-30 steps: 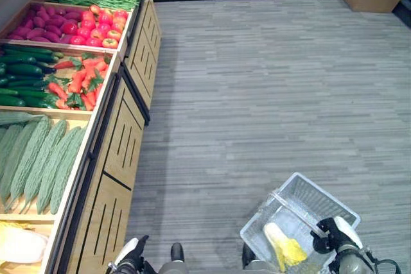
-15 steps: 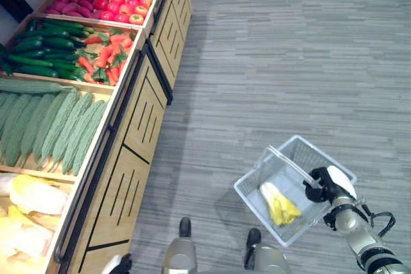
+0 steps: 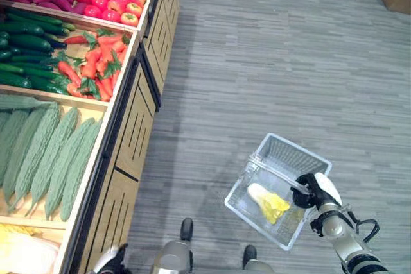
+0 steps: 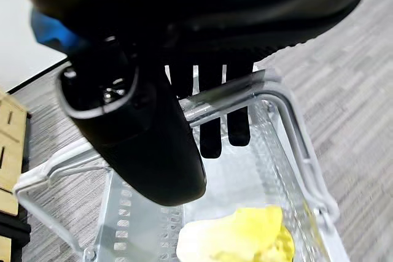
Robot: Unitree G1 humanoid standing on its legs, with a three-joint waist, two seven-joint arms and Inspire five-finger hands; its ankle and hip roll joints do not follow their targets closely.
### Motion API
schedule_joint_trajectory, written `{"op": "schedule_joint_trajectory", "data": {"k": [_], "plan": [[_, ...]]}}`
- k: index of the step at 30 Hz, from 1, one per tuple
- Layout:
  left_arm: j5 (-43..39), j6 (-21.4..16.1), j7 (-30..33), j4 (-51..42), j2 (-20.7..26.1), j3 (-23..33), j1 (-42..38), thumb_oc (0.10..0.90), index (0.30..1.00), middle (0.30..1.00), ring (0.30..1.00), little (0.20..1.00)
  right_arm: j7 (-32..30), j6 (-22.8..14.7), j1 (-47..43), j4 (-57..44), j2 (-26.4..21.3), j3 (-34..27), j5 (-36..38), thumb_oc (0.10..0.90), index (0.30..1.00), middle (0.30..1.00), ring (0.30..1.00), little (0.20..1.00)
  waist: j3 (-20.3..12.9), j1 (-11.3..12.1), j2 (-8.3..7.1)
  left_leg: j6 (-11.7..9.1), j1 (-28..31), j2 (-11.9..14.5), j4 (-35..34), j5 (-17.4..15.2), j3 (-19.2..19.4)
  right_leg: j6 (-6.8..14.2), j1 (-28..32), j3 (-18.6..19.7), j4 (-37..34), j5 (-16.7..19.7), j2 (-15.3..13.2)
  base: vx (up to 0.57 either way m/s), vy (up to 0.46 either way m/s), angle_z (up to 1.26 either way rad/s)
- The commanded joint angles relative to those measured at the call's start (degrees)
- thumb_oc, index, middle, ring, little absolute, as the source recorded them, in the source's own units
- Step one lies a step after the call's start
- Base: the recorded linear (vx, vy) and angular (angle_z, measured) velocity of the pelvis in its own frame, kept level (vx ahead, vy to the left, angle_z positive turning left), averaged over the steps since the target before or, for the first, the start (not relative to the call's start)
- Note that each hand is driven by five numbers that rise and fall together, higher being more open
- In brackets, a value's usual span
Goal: Get the vegetables into the basket
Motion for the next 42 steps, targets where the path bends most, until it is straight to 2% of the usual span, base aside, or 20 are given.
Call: {"op": "schedule_joint_trajectory", "data": {"k": [1,13,16,18,19,20,22,23,27,32,33,34,38,39,42], "plan": [[1.09,0.94,1.57,1.10,1.37,-0.98,3.40,0.900,1.000,1.000,1.000,1.000,-5.17,-1.99,-8.56,-0.58,-6.28,-1.27,1.31,0.400,0.300,0.300,0.300,0.300,-2.76,0.73,1.10,-4.29,-5.98,4.93,-0.89,2.98,-4.63,2.58,1.96,-0.05,2.00,-0.94,2.83,0.04,0.130,-0.08],[2.91,0.31,0.13,-1.87,2.22,-3.03,4.42,0.900,1.000,1.000,1.000,1.000,-3.88,-1.65,-7.79,2.95,-4.65,-0.33,0.82,0.400,0.300,0.300,0.300,0.300,-3.77,0.31,0.49,-2.96,-3.78,2.93,0.08,0.24,-4.39,3.99,2.92,-0.57,2.30,3.57,1.44,0.05,0.047,-0.04],[3.12,0.06,-0.93,-2.60,2.91,-3.92,3.32,0.900,1.000,1.000,1.000,1.000,-3.47,-1.38,-6.92,3.77,-4.84,-0.90,1.11,0.400,0.300,0.300,0.300,0.300,-3.48,-0.67,-0.08,-2.28,-4.48,1.80,3.27,-1.89,-3.81,4.97,2.53,0.37,2.77,8.00,0.06,0.03,0.112,-0.05],[3.50,-0.06,-1.04,-2.26,3.48,-4.45,2.08,0.900,1.000,1.000,1.000,1.000,-3.45,-1.35,-6.60,5.20,-4.86,-1.54,1.73,0.400,0.300,0.300,0.300,0.300,-3.33,-1.07,-0.15,-1.88,-4.77,1.44,3.93,-2.57,-3.69,5.05,1.80,1.09,3.52,9.69,-0.47,0.03,0.143,-0.01],[3.78,-0.12,-0.79,-1.89,4.36,-4.68,0.23,0.900,1.000,1.000,1.000,1.000,-3.27,-1.17,-5.93,6.99,-4.86,-2.08,2.04,0.400,0.300,0.300,0.300,0.300,-3.24,-1.85,-0.33,-1.49,-4.50,0.96,3.90,-3.01,-3.39,5.11,0.89,1.96,4.88,12.76,-0.99,0.05,0.164,-0.09],[3.70,-0.13,-0.75,-2.11,4.76,-4.75,-0.45,0.900,1.000,1.000,1.000,1.000,-3.26,-1.13,-5.73,7.84,-4.86,-2.25,2.22,0.400,0.300,0.300,0.300,0.300,-3.07,-1.92,-0.23,-1.24,-4.20,0.85,3.78,-3.21,-3.34,4.94,0.36,2.31,6.13,13.16,-0.79,0.07,0.224,-0.24],[2.56,0.16,0.15,-4.78,7.37,-4.38,-4.85,0.900,1.000,1.000,1.000,1.000,-3.04,-0.76,-3.55,10.15,-3.78,-2.61,2.49,0.400,0.300,0.300,0.300,0.300,-1.58,-3.64,0.86,-0.15,-0.95,1.43,3.55,-4.62,-3.37,2.99,-5.57,2.39,15.72,11.11,1.62,0.16,0.237,-0.50],[2.04,0.07,0.52,-5.06,7.65,-4.41,-5.87,0.900,1.000,1.000,1.000,1.000,-3.00,-0.78,-3.23,11.56,-3.40,-2.71,2.87,0.400,0.300,0.300,0.300,0.300,-1.24,-4.20,1.14,-0.06,0.12,1.66,3.32,-4.84,-3.29,2.40,-7.17,1.84,16.05,9.67,2.38,0.20,0.147,-0.13],[1.14,-0.11,0.87,-6.07,8.34,-5.31,-9.17,0.900,1.000,1.000,1.000,1.000,-2.91,-0.63,-2.57,14.27,-2.90,-2.83,3.22,0.400,0.300,0.300,0.300,0.300,-0.07,-6.54,1.45,-0.62,3.82,2.05,3.11,-6.38,-3.76,1.79,-10.53,0.37,11.83,6.39,3.36,0.18,-0.020,-0.04],[-0.20,-0.75,1.43,-7.45,7.75,-5.96,-12.50,0.900,1.000,1.000,1.000,1.000,-2.92,-0.09,-1.43,16.44,-1.59,-2.95,3.76,0.400,0.300,0.300,0.300,0.300,0.11,-9.36,1.00,-2.11,8.20,2.44,3.82,-9.65,-5.04,3.11,-13.55,2.99,1.67,8.91,3.89,0.23,-0.109,0.07],[-0.20,-0.75,1.43,-7.45,7.74,-5.96,-12.50,0.900,1.000,1.000,1.000,1.000,-2.92,-0.09,-1.43,16.44,-1.60,-2.95,3.76,0.400,0.300,0.300,0.300,0.300,0.14,-9.36,1.02,-2.12,8.24,2.46,3.82,-9.66,-5.05,3.11,-13.49,2.97,1.64,8.92,3.91,0.30,-0.151,0.13],[-0.49,-1.03,1.49,-8.60,7.41,-6.70,-13.19,0.900,1.000,1.000,1.000,1.000,-2.60,0.04,-0.37,18.13,-0.85,-2.98,3.95,0.400,0.300,0.300,0.300,0.300,-0.60,-10.25,0.73,-2.61,10.02,2.38,4.35,-10.84,-6.09,3.52,-14.44,4.62,2.17,9.95,4.49,0.29,-0.136,0.32],[-0.67,-1.14,1.17,-8.78,6.32,-7.31,-12.56,0.900,1.000,1.000,1.000,1.000,-2.10,0.20,1.17,21.14,-0.22,-3.52,4.59,0.400,0.300,0.300,0.300,0.300,-3.04,-10.53,1.25,-3.77,12.46,4.41,4.14,-11.87,-7.36,1.94,-12.49,3.49,3.27,6.56,7.04,0.31,-0.219,0.41],[-0.77,-1.25,0.97,-9.77,6.20,-7.55,-11.93,0.900,1.000,1.000,1.000,1.000,-1.96,0.05,1.94,21.66,-0.29,-3.89,4.79,0.400,0.300,0.300,0.300,0.300,-3.71,-10.65,1.88,-4.50,13.33,5.87,3.52,-11.32,-8.21,1.23,-12.43,2.39,4.97,4.67,8.33,0.23,-0.231,0.34],[-0.67,-1.16,0.97,-9.51,5.39,-7.97,-11.46,0.900,1.000,1.000,1.000,1.000,-2.00,-0.05,2.11,22.66,-0.61,-4.32,5.06,0.400,0.300,0.300,0.300,0.300,-4.15,-10.88,2.68,-5.28,13.88,7.40,2.69,-10.28,-9.06,0.52,-12.45,1.11,6.81,3.00,9.25,0.17,-0.194,0.24]]}}
